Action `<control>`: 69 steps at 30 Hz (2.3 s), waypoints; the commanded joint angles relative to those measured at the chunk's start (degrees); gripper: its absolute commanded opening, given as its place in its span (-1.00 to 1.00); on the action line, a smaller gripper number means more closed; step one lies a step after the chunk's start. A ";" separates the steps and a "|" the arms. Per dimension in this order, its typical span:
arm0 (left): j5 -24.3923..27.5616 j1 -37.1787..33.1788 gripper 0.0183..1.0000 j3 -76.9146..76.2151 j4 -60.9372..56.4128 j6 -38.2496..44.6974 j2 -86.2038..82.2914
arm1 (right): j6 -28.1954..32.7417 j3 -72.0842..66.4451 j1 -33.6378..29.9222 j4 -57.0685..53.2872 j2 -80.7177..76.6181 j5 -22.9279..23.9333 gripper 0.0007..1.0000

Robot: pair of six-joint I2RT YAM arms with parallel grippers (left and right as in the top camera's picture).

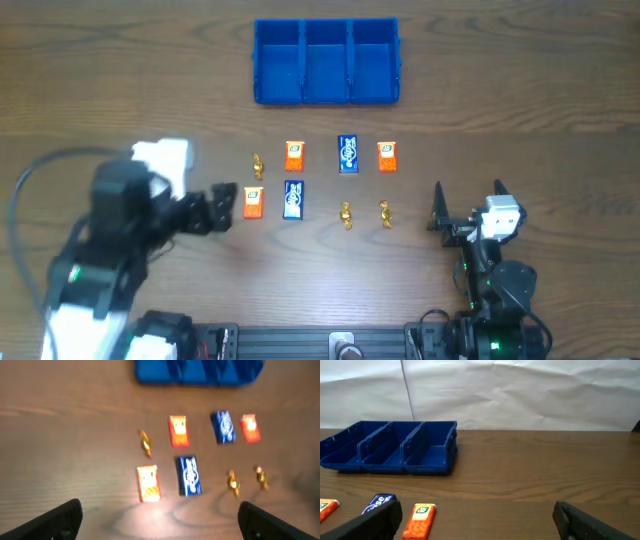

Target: Sort Candies Into Trays

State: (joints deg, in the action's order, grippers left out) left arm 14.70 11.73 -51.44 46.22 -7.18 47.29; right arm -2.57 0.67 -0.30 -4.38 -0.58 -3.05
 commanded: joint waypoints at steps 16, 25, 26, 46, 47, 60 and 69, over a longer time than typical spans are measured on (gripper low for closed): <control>-11.67 11.67 1.00 -2.95 -4.37 -17.27 41.72 | -0.61 -0.22 0.17 -0.15 0.42 -0.07 1.00; -11.96 11.67 0.95 -2.95 -6.43 -17.25 48.57 | -0.63 -0.22 0.17 -0.15 0.42 -0.07 1.00; -11.98 11.67 0.94 -2.95 -6.58 -17.22 49.07 | -0.61 -0.22 0.17 -0.15 0.42 -0.07 1.00; -12.33 11.67 0.56 -2.95 -8.79 -17.03 52.28 | -0.61 -0.22 0.17 -0.15 0.42 -0.07 1.00; -12.31 11.67 0.54 -2.95 -8.79 -17.03 52.39 | -0.61 -0.22 0.17 -0.15 0.42 -0.07 1.00; -12.28 12.72 0.33 -2.95 -8.79 -15.54 52.74 | -0.61 -0.22 0.17 -0.15 0.42 -0.07 1.00; -12.13 12.72 -0.07 -2.95 -9.29 -15.52 52.78 | -0.61 -0.22 0.17 -0.15 0.42 -0.07 1.00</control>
State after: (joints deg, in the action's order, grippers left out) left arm 3.05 24.45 -53.54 37.21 -22.92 99.13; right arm -2.57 0.67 -0.30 -4.38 -0.58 -3.05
